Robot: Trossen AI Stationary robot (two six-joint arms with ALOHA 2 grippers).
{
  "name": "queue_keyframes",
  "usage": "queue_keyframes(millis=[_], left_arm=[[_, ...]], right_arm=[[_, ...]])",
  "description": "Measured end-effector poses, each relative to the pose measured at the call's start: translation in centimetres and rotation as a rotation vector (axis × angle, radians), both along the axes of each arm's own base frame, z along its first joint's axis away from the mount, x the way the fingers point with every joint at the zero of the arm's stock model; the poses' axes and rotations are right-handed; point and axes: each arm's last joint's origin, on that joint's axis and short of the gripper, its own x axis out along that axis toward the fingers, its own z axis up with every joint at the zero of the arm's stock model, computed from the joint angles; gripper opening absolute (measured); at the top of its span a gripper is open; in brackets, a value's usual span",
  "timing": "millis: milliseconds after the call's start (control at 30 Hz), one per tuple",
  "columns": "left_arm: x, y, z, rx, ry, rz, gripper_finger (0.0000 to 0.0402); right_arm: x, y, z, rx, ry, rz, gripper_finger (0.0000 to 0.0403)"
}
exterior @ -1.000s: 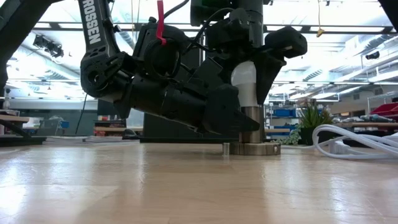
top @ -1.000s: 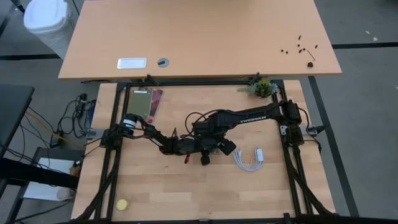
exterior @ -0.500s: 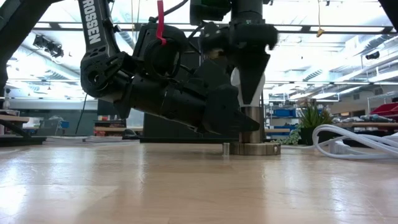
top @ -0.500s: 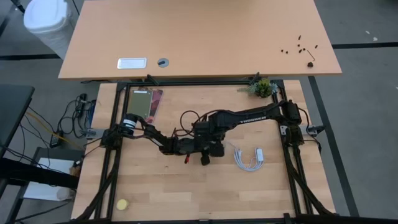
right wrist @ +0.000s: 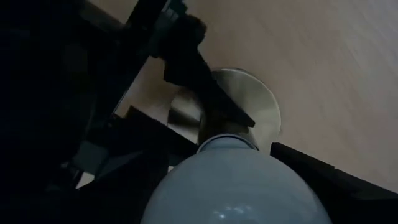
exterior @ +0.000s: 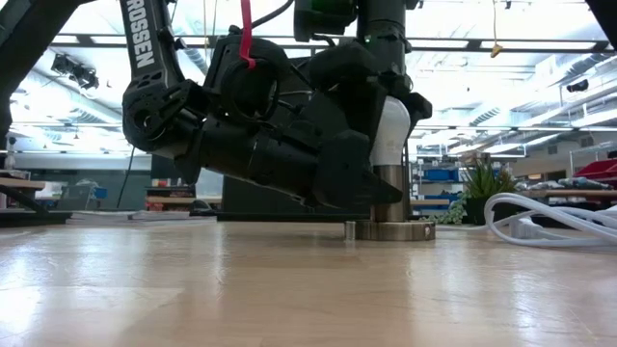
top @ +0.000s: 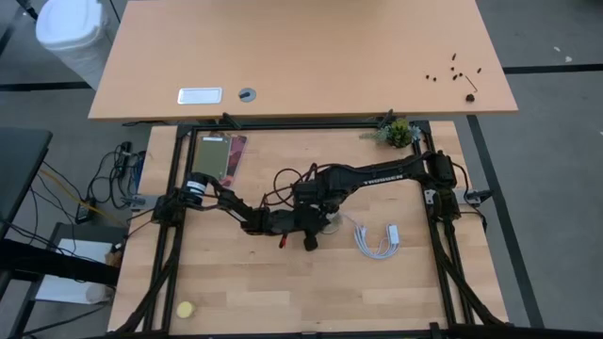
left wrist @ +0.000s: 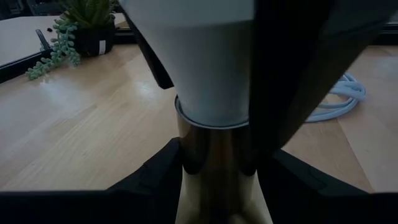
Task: Screw lightbulb
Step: Insert the white lightbulb into the desk lamp
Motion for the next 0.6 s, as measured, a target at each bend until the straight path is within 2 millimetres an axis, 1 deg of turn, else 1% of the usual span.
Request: queue_keyframes(millis=[200,400,500,600], left_arm=[[0.0,0.0,0.0,0.001,0.002,-0.004,0.0187],[0.1,0.0,0.0,-0.002,0.001,-0.007,0.0187],[0.1,0.0,0.0,-0.002,0.001,-0.007,0.0187],[0.1,0.0,0.0,-0.002,0.0,-0.007,0.0187]], right_arm=[[0.0,-0.1,0.0,0.039,0.002,0.089,0.0317],[0.2,0.0,0.6,0.048,-0.013,0.243,0.0327],[0.5,-0.1,1.1,0.036,-0.039,0.356,0.0326],[0.5,-0.1,1.3,0.018,-0.055,0.535,0.0325]])
